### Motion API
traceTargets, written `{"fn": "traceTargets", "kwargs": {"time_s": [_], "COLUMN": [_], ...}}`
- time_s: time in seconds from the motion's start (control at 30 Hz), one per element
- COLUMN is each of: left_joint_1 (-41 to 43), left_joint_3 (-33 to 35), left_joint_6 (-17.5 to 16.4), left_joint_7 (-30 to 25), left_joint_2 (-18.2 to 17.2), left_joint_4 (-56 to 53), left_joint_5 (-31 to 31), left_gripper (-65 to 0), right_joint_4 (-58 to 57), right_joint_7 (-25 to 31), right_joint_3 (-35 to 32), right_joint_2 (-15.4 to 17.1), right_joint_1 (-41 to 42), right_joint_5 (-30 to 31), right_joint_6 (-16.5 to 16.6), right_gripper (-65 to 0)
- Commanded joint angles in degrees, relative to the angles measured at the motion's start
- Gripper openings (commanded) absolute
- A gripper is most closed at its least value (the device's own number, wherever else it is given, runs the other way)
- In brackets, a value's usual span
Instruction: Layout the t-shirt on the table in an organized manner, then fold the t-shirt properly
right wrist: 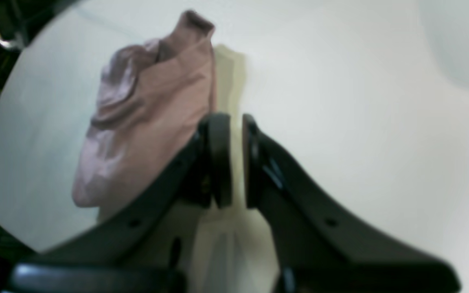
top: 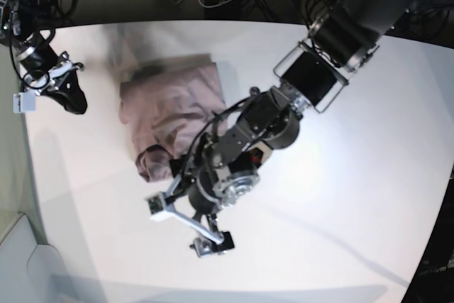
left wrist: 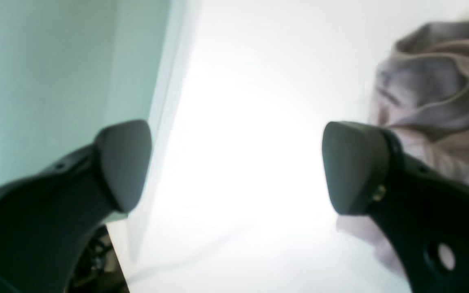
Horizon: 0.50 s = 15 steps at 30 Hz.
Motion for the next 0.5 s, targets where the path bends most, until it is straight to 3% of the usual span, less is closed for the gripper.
{"fn": "traceTargets", "kwargs": {"time_s": [0.0,0.13,0.33,0.37,0.47], "left_joint_1": [-1.20,1.00,9.70,11.46,17.00], "left_joint_3": [-1.52,-6.97,-22.17,-24.81,-33.87], "left_joint_6": [0.57,0.57,0.48,0.48,0.48], "left_joint_7": [0.85,5.86,9.99,10.17,10.26], "left_joint_2": [0.10,-3.15,-9.48,-10.10,-10.89], "left_joint_4": [2.57,7.67,15.67,16.73,20.33], "left_joint_5": [0.48,0.39,0.13,0.13,0.13], "left_gripper": [0.0,0.0,0.0,-4.4,-26.6], "right_joint_4": [0.98,0.98,1.07,1.07,1.07], "right_joint_7": [1.47,1.47,1.47,1.47,1.47], "right_joint_3": [0.43,0.43,-0.45,-1.33,-2.73], "right_joint_2": [0.97,0.97,0.88,0.88,0.97], "right_joint_1": [0.31,0.23,-0.04,-0.04,-0.04], "right_joint_5": [1.04,1.04,1.04,1.04,1.04], "right_joint_6": [1.03,1.03,1.12,1.12,1.12], "right_gripper": [-60.3,-60.3,-60.3,-60.3,-60.3]}}
